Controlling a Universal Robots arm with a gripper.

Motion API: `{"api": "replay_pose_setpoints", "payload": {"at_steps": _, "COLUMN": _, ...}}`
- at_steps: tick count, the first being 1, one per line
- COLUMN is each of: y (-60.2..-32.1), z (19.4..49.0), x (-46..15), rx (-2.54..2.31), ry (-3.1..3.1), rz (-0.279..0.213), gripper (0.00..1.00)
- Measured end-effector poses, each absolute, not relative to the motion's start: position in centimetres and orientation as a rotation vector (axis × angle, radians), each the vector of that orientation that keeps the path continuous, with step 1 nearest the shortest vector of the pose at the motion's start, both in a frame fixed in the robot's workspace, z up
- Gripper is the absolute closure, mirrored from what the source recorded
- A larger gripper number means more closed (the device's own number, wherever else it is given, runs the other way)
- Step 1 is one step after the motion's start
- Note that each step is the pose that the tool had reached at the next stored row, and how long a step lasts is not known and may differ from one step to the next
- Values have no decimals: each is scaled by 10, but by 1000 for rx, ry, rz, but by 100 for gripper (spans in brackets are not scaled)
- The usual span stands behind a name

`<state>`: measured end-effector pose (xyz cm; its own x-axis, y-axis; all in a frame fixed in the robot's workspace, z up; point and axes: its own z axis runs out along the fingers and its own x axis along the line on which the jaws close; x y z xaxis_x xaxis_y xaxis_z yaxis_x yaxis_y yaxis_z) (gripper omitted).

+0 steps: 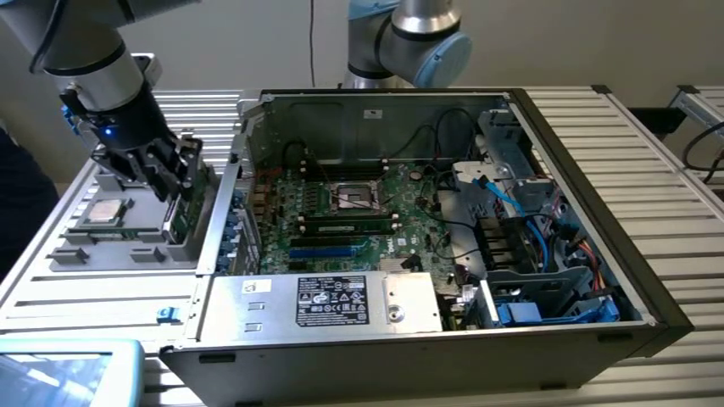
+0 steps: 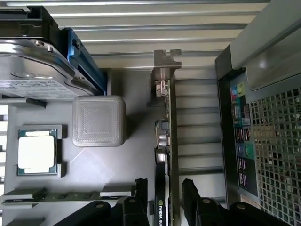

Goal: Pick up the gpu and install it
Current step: 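Pick up the gpu and move the gpu toward the slot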

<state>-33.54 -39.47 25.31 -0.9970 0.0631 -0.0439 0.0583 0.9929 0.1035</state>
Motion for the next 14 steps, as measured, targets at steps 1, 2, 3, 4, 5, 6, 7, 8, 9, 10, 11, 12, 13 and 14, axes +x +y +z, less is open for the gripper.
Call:
{"api": "replay_pose_setpoints", "payload": {"at_steps": 1, "y": -395, "z": 251, "x": -335, "rx": 94, "ry": 3089, "rz": 159, "gripper": 56}}
{"api": "replay_pose_setpoints", "payload": {"at_steps": 2, "y": -395, "z": 249, "x": -335, "rx": 95, "ry": 3089, "rz": 160, "gripper": 56}}
{"api": "replay_pose_setpoints", "payload": {"at_steps": 3, "y": -395, "z": 248, "x": -335, "rx": 95, "ry": 3089, "rz": 161, "gripper": 56}}
{"api": "replay_pose_setpoints", "payload": {"at_steps": 4, "y": -395, "z": 246, "x": -335, "rx": 95, "ry": 3089, "rz": 162, "gripper": 56}}
{"api": "replay_pose_setpoints", "payload": {"at_steps": 5, "y": -395, "z": 244, "x": -334, "rx": 95, "ry": 3089, "rz": 162, "gripper": 56}}
{"api": "replay_pose_setpoints", "payload": {"at_steps": 6, "y": -394, "z": 242, "x": -334, "rx": 95, "ry": 3089, "rz": 163, "gripper": 56}}
{"api": "replay_pose_setpoints", "payload": {"at_steps": 7, "y": -394, "z": 240, "x": -334, "rx": 95, "ry": 3089, "rz": 165, "gripper": 56}}
{"api": "replay_pose_setpoints", "payload": {"at_steps": 8, "y": -394, "z": 238, "x": -334, "rx": 95, "ry": 3089, "rz": 167, "gripper": 56}}
{"api": "replay_pose_setpoints", "payload": {"at_steps": 9, "y": -393, "z": 237, "x": -334, "rx": 95, "ry": 3089, "rz": 169, "gripper": 56}}
{"api": "replay_pose_setpoints", "payload": {"at_steps": 10, "y": -393, "z": 235, "x": -334, "rx": 95, "ry": 3089, "rz": 171, "gripper": 56}}
{"api": "replay_pose_setpoints", "payload": {"at_steps": 11, "y": -393, "z": 234, "x": -334, "rx": 95, "ry": 3089, "rz": 174, "gripper": 56}}
{"api": "replay_pose_setpoints", "payload": {"at_steps": 12, "y": -393, "z": 232, "x": -334, "rx": 95, "ry": 3088, "rz": 175, "gripper": 56}}
{"api": "replay_pose_setpoints", "payload": {"at_steps": 13, "y": -393, "z": 231, "x": -334, "rx": 95, "ry": 3088, "rz": 176, "gripper": 56}}
{"api": "replay_pose_setpoints", "payload": {"at_steps": 14, "y": -392, "z": 231, "x": -334, "rx": 95, "ry": 3088, "rz": 176, "gripper": 56}}
